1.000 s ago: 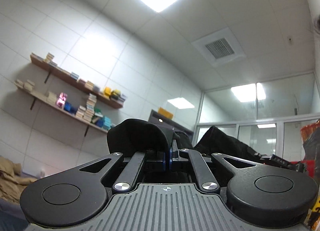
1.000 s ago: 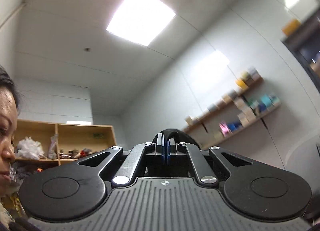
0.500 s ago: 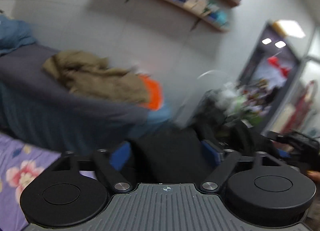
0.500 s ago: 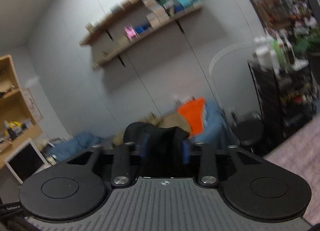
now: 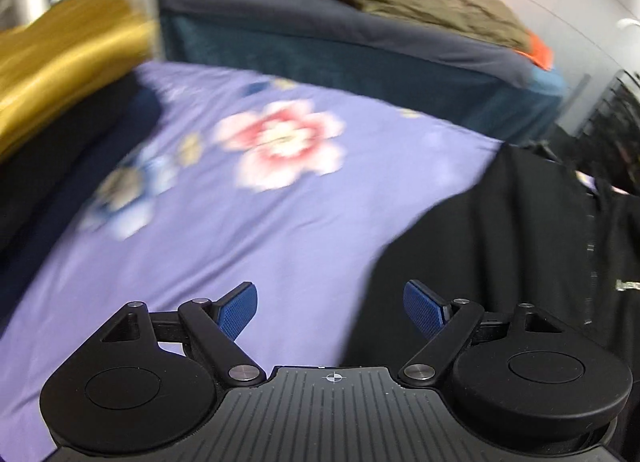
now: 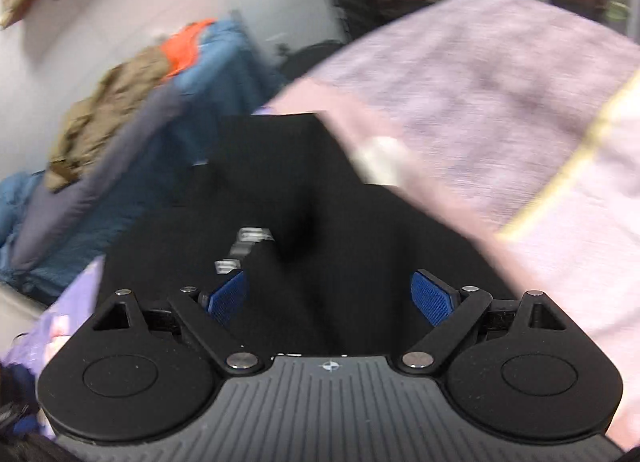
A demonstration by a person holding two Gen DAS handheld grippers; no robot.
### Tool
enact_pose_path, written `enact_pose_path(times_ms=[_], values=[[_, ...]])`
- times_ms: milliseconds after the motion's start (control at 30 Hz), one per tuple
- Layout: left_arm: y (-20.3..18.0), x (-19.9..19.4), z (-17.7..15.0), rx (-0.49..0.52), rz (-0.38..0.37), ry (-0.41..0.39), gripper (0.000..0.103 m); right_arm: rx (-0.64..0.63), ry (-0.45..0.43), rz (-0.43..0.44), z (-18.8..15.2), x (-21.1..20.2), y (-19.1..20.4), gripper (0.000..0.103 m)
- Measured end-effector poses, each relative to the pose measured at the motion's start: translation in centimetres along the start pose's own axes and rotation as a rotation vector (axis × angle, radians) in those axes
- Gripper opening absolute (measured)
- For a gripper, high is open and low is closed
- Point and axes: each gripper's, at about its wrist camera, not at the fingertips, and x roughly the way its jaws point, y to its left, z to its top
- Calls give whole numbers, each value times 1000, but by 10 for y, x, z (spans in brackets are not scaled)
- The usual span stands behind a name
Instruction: Fold large clothes
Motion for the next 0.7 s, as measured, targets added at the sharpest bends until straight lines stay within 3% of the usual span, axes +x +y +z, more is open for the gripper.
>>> enact_pose_path(times_ms=[133, 233, 367, 500, 700], values=[[44, -24, -11, -53, 65, -47, 103, 47, -56, -67, 2, -27, -32, 95], [59, -40, -18, -56, 66, -75, 103, 65, -102, -80, 3, -46, -39, 97], [58, -58, -30, -23, 6, -69, 103, 9, -135, -63, -9, -70, -19, 98], [46, -66, -61, 82, -59, -31, 103, -131, -121, -8, -32, -84, 9, 101], [18, -56, -116, 215, -156, 83, 103, -317, -55, -58, -90, -88, 31, 101]])
